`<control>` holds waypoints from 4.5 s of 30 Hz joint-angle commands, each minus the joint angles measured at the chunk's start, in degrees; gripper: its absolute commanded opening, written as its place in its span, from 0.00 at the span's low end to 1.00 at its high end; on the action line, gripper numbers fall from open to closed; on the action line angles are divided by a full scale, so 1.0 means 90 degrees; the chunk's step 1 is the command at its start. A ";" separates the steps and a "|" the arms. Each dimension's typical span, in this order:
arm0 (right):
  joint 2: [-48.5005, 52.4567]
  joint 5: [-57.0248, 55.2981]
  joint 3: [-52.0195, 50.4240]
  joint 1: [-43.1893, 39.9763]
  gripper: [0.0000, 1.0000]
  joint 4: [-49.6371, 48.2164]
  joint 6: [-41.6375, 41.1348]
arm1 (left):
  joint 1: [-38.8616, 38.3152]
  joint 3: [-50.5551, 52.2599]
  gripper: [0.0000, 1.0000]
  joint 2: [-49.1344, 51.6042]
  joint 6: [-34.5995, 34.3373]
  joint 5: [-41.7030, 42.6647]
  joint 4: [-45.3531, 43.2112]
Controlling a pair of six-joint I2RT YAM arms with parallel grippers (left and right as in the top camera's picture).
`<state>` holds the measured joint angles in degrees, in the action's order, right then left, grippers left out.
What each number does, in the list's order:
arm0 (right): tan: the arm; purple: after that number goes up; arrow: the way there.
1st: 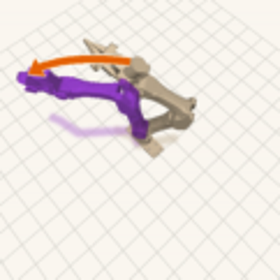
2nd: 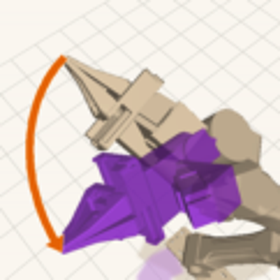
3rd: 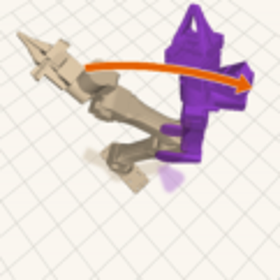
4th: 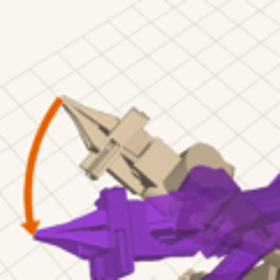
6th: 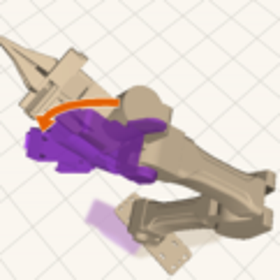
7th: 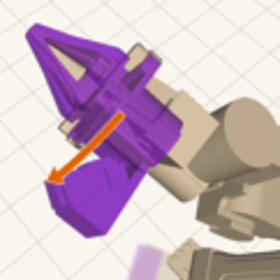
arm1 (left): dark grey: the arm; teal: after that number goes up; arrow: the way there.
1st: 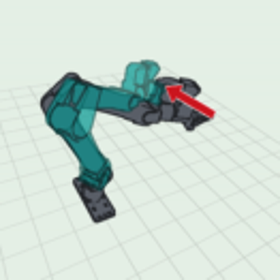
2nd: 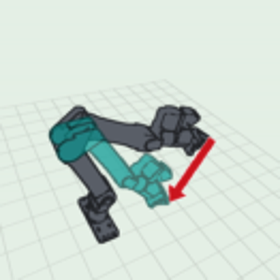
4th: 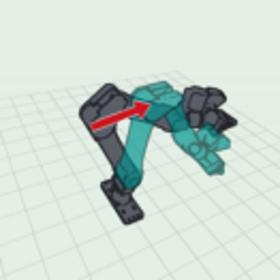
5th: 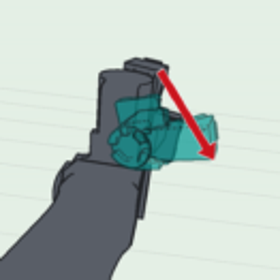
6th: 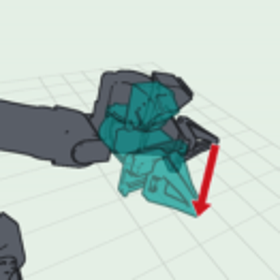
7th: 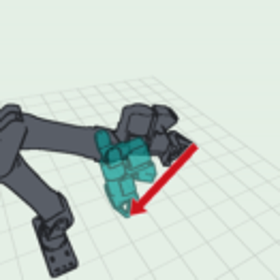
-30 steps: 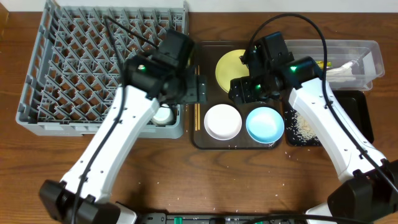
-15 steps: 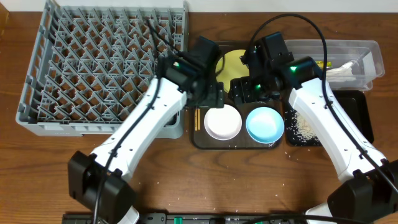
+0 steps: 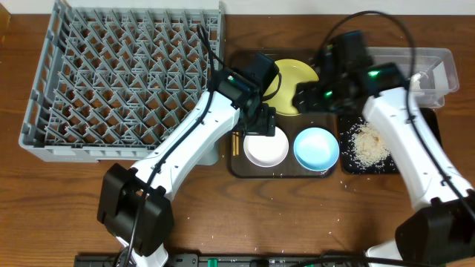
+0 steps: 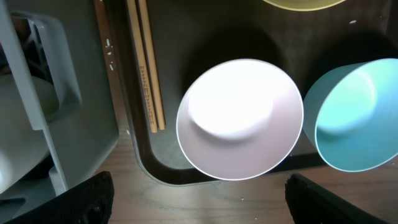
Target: Sort waste into correct bins and load items into the dishwasher
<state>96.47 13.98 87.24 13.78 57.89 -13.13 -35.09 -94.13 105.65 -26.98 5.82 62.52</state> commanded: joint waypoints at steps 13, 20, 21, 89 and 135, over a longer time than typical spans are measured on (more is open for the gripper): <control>-0.0481 0.0209 0.0328 -0.1052 0.83 0.0321 0.0114 | -0.0002 0.0119 0.80 0.0920 0.0491 -0.0053 -0.0228; -0.0481 0.0206 0.0328 -0.1052 0.83 0.0364 0.0182 | -0.0005 0.0119 0.68 0.1394 0.0493 -0.0053 -0.0228; -0.0481 0.0206 0.0328 -0.1052 0.83 0.0364 0.0182 | -0.0005 0.0119 0.66 0.1426 0.0491 -0.0051 -0.0236; -0.0481 0.0138 0.0325 -0.1008 0.84 0.0359 0.0277 | 0.0301 0.0651 0.08 -0.1076 0.0515 -0.2399 -0.1025; -0.0481 0.0112 0.0323 -0.0891 0.85 0.0525 0.0452 | 0.0340 0.1020 0.50 0.1258 0.0294 0.0848 -0.1309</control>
<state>92.84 15.38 89.17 5.43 62.39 -9.98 -32.03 -85.69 116.18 -24.03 13.23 50.70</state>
